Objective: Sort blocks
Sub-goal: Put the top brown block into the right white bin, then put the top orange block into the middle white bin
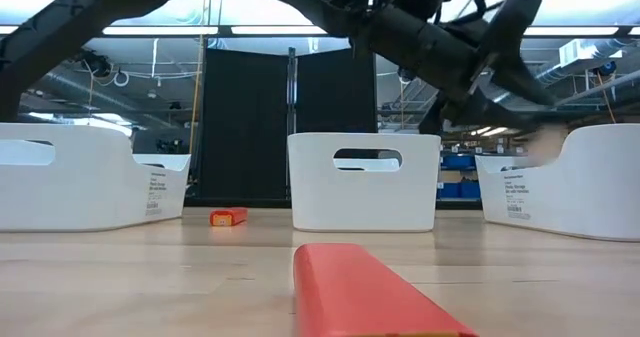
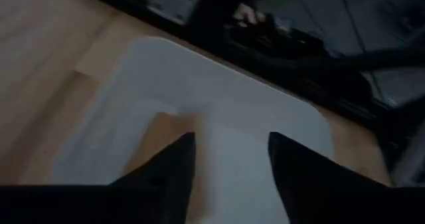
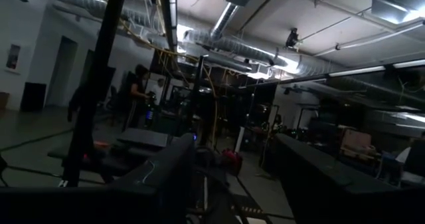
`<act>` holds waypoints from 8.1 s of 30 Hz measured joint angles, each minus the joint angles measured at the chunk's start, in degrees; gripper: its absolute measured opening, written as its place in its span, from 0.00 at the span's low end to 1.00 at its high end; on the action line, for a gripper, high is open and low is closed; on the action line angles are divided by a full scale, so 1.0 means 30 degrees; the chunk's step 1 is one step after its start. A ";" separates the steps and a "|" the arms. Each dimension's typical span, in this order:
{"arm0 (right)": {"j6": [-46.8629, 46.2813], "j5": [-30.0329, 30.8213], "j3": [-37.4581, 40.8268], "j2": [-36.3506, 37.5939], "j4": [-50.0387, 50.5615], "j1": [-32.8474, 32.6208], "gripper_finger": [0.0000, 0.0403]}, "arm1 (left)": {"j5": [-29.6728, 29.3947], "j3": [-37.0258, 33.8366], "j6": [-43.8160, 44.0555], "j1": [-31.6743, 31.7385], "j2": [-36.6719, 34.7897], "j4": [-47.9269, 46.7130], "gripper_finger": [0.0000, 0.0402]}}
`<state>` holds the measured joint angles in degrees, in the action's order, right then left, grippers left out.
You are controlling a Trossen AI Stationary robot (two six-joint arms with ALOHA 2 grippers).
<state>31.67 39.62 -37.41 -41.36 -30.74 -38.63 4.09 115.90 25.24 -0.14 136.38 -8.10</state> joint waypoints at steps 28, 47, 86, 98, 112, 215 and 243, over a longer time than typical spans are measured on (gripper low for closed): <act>0.0872 0.0022 0.0007 -0.2486 -0.0185 -0.0007 0.54 | -0.8304 0.0007 -0.6723 -0.2645 -0.7055 -0.4898 0.48; -0.7565 -0.1750 -0.2557 -0.9040 0.2890 0.5881 0.52 | -1.3730 -1.8832 -0.4693 -0.5982 -2.1521 0.5470 0.48; -2.0929 -1.0797 -3.1525 -3.3365 2.8989 1.1956 0.73 | -1.4772 -2.7183 -0.4336 -0.6383 -3.5110 0.4968 0.48; -2.2373 -0.9007 -3.1525 -3.3397 2.7289 1.1672 0.73 | -1.4296 -2.7183 -0.3680 -0.6375 -3.5110 0.4969 0.48; -1.8990 -0.9442 -3.0203 -3.3382 2.6233 1.1557 0.73 | -1.4269 -2.7183 -0.3411 -0.6375 -3.5110 0.4956 0.48; -2.3029 -1.2615 -3.2509 -3.4804 2.7689 1.2402 0.99 | -1.4291 -2.7175 -0.3338 -0.6361 -3.5102 0.4292 0.48; -2.6681 -1.1213 -3.2489 -3.4935 2.8582 1.1642 0.81 | -1.4276 -2.7175 -0.3329 -0.6361 -3.5095 0.4286 0.48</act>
<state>-48.38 5.98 -134.88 -146.17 55.00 -3.70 -38.74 34.37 15.25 -19.22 31.09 4.76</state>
